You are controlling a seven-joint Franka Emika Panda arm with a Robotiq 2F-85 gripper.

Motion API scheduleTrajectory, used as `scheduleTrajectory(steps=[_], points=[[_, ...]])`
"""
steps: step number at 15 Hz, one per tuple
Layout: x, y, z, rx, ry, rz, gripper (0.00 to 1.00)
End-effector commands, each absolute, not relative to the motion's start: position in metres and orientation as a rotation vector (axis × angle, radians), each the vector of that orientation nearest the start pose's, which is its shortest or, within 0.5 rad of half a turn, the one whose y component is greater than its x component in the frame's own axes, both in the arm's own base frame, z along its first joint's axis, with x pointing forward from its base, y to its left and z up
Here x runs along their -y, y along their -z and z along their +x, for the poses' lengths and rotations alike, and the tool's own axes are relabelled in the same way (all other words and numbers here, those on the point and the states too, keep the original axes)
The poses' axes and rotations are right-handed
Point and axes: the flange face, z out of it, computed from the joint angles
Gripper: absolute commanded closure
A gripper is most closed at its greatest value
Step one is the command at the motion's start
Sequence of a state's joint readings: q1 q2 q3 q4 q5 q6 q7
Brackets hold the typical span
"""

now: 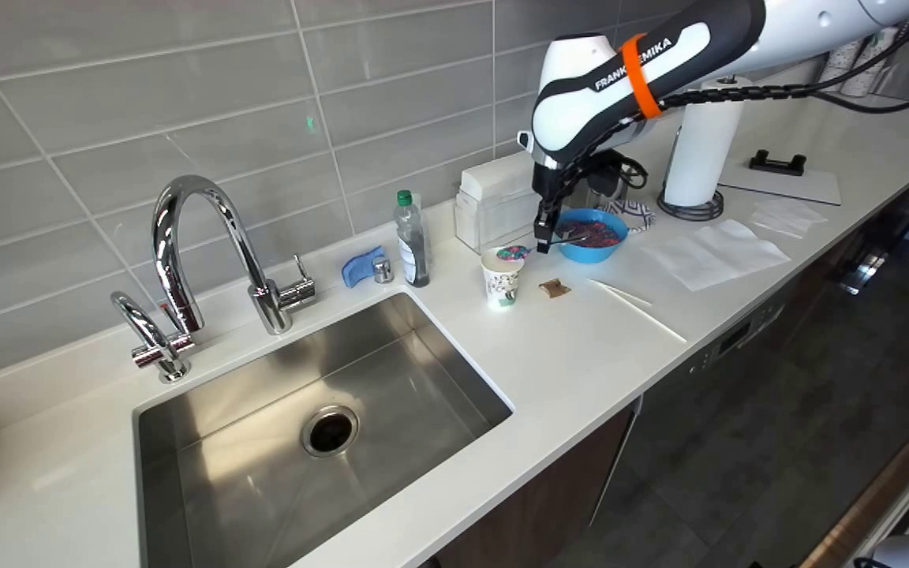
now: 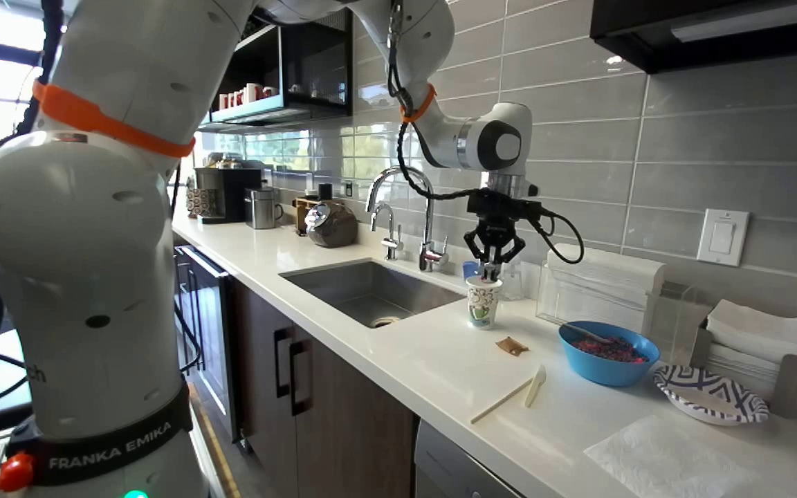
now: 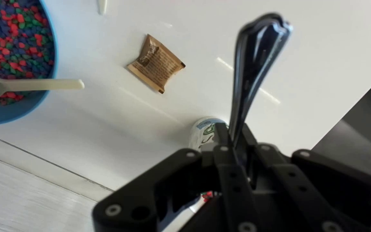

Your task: Use the spoon to place some contents from the blue bowl inside the coffee cup.

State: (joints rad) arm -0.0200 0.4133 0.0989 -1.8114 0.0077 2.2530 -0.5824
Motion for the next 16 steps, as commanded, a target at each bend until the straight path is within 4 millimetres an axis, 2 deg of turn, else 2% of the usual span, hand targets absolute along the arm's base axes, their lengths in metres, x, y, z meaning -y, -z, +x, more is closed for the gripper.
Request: scheduleTrajectory(steps=[1, 16], points=[[-0.057, -0.322, 0.64, 0.988, 0.024, -3.003, 0.97], [-0.089, -0.321, 0.636, 0.993, -0.072, -3.179, 0.97]])
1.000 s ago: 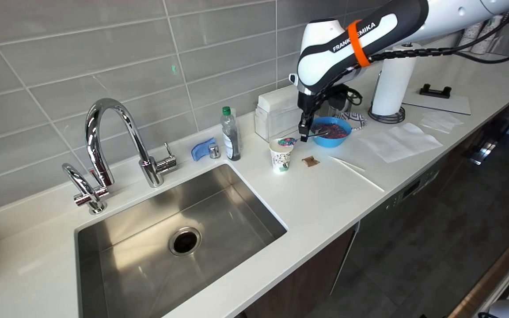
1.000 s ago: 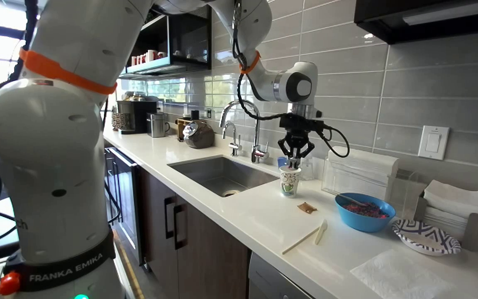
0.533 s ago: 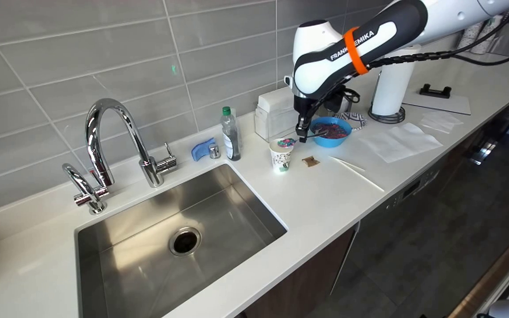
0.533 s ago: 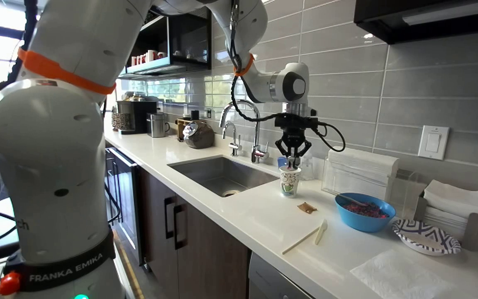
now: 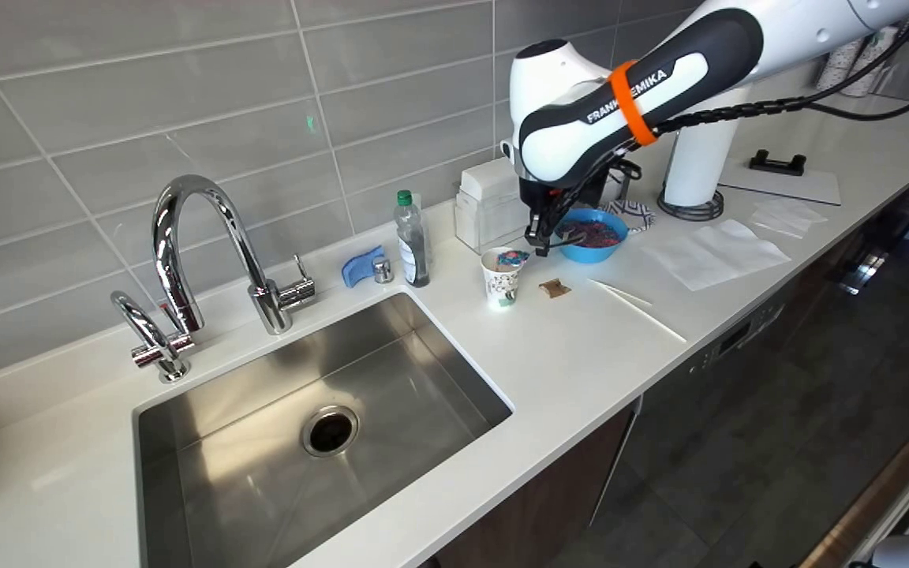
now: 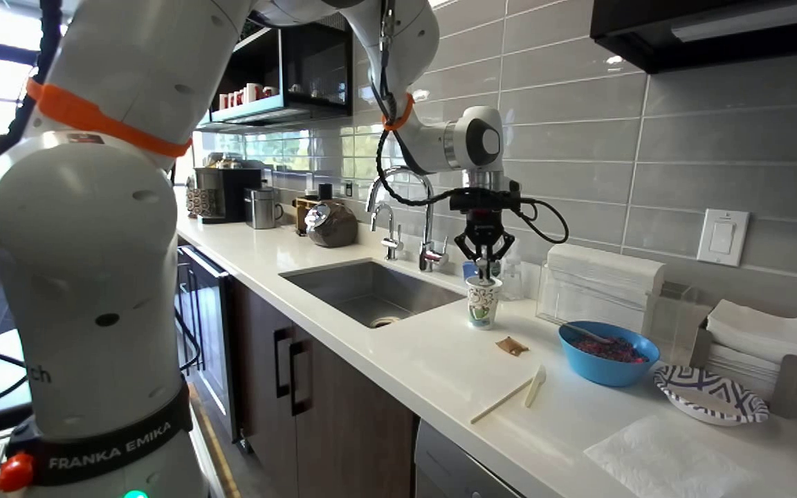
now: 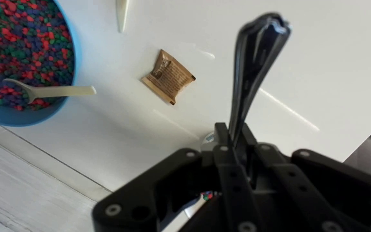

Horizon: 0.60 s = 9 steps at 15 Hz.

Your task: Use the spoon to place some contents from the blue bowl inside the coffee cup.

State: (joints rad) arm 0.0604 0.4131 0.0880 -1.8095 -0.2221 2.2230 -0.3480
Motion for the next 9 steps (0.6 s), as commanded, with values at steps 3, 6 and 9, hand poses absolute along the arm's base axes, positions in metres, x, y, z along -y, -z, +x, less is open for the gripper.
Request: scheduleTrajectory(steps=[3, 6, 9], points=[[-0.095, -0.323, 0.636, 0.988, -0.091, -3.203, 0.97], [-0.103, -0.326, 0.636, 0.993, -0.101, -3.226, 0.97], [-0.11, -0.331, 0.638, 1.007, -0.101, -3.258, 0.97]])
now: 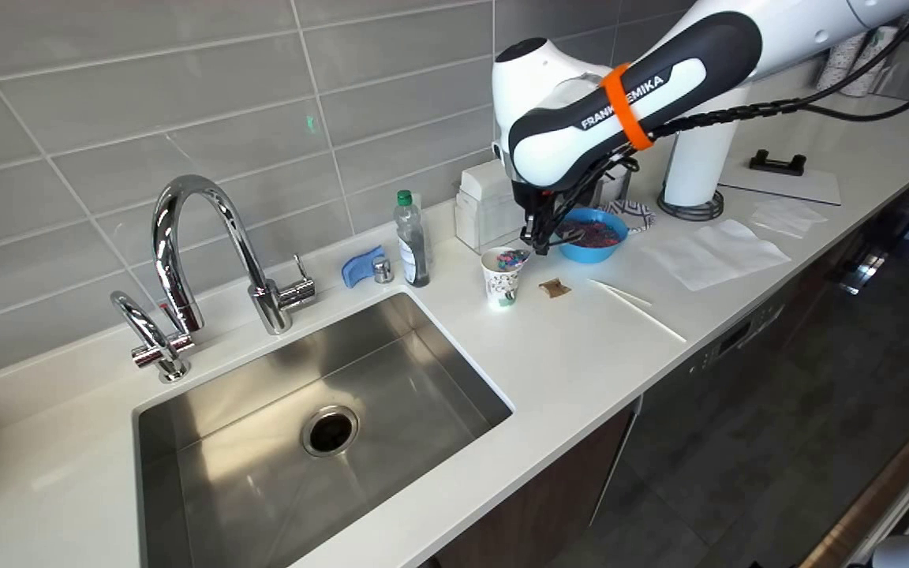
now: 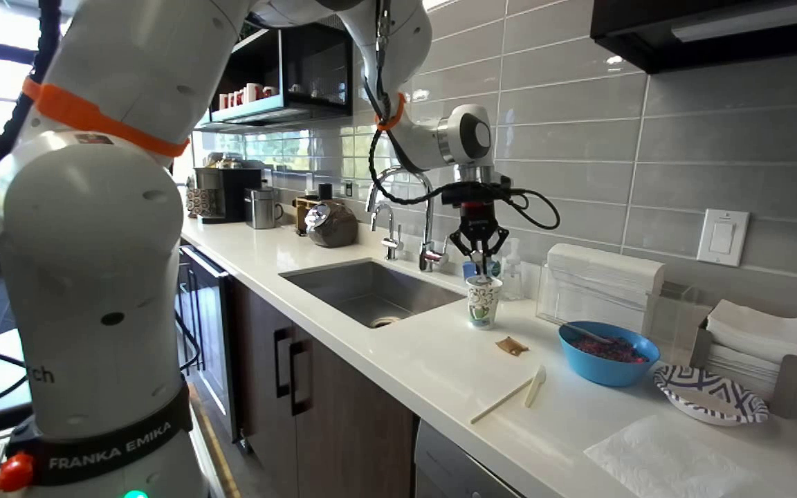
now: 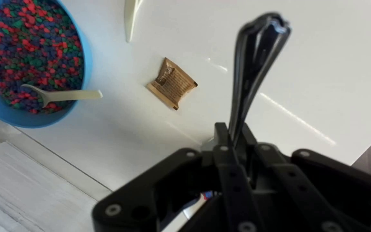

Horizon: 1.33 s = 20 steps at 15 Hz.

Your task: Use the spoon to place some contents from the blue bowl inside the coffee cup.

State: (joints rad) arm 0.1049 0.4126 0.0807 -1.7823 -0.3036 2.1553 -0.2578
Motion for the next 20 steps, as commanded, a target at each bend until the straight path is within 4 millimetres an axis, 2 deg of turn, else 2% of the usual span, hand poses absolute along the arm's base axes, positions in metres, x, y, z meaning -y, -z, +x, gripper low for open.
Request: scheduleTrajectory(steps=[1, 11, 20], points=[[-0.112, -0.332, 0.639, 1.013, -0.104, -3.275, 0.97], [-0.129, -0.331, 0.634, 1.049, -0.181, -3.406, 0.97], [-0.153, -0.325, 0.63, 1.175, -0.124, -3.486, 0.97]])
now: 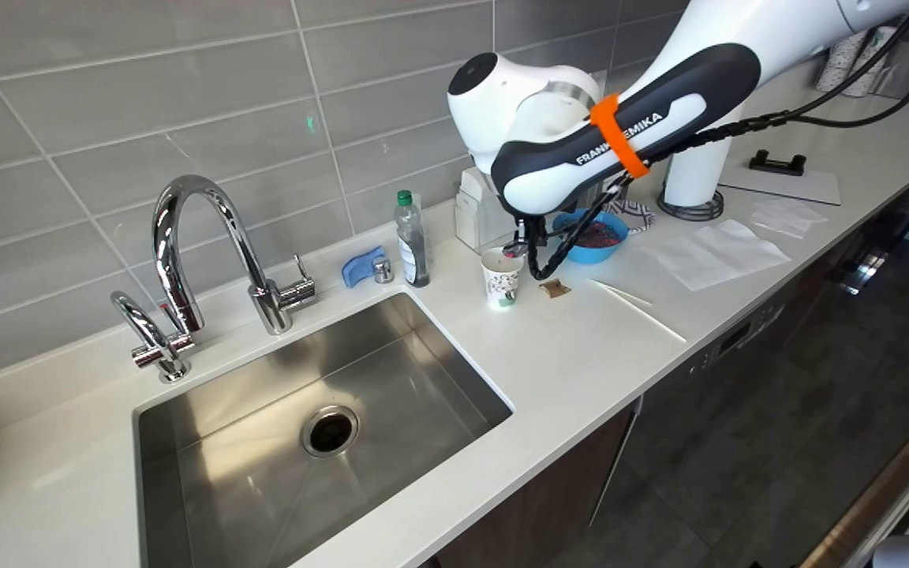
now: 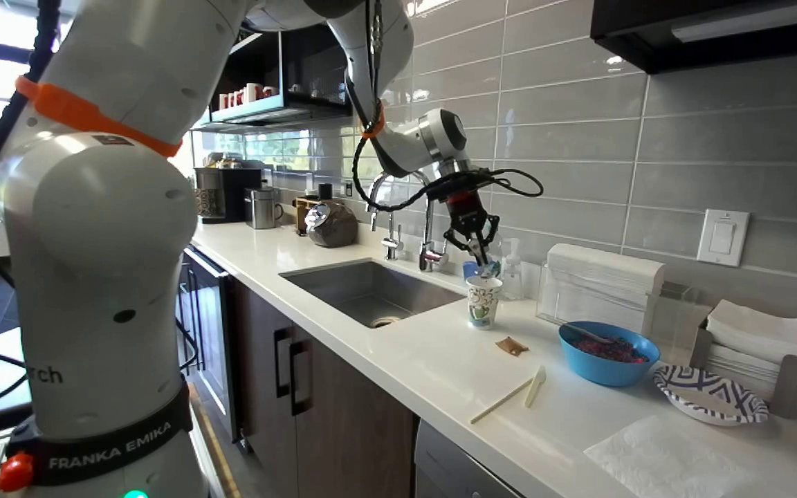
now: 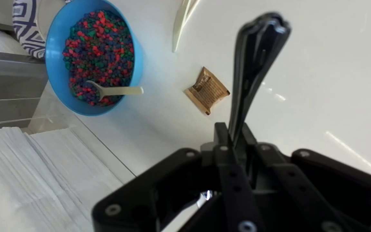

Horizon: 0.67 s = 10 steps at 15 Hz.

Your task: Use the spoon to place some contents from the blue bowl inside the coffee cup.

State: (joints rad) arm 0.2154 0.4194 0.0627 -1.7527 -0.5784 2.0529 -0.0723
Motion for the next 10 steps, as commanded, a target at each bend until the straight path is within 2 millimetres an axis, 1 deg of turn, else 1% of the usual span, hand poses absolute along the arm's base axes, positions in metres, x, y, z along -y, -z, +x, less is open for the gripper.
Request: scheduleTrajectory(steps=[1, 4, 10], points=[[-0.156, -0.324, 0.629, 1.186, -0.117, -3.496, 0.97], [-0.161, -0.32, 0.628, 1.226, -0.092, -3.527, 0.97], [-0.166, -0.313, 0.625, 1.286, -0.06, -3.589, 0.97]])
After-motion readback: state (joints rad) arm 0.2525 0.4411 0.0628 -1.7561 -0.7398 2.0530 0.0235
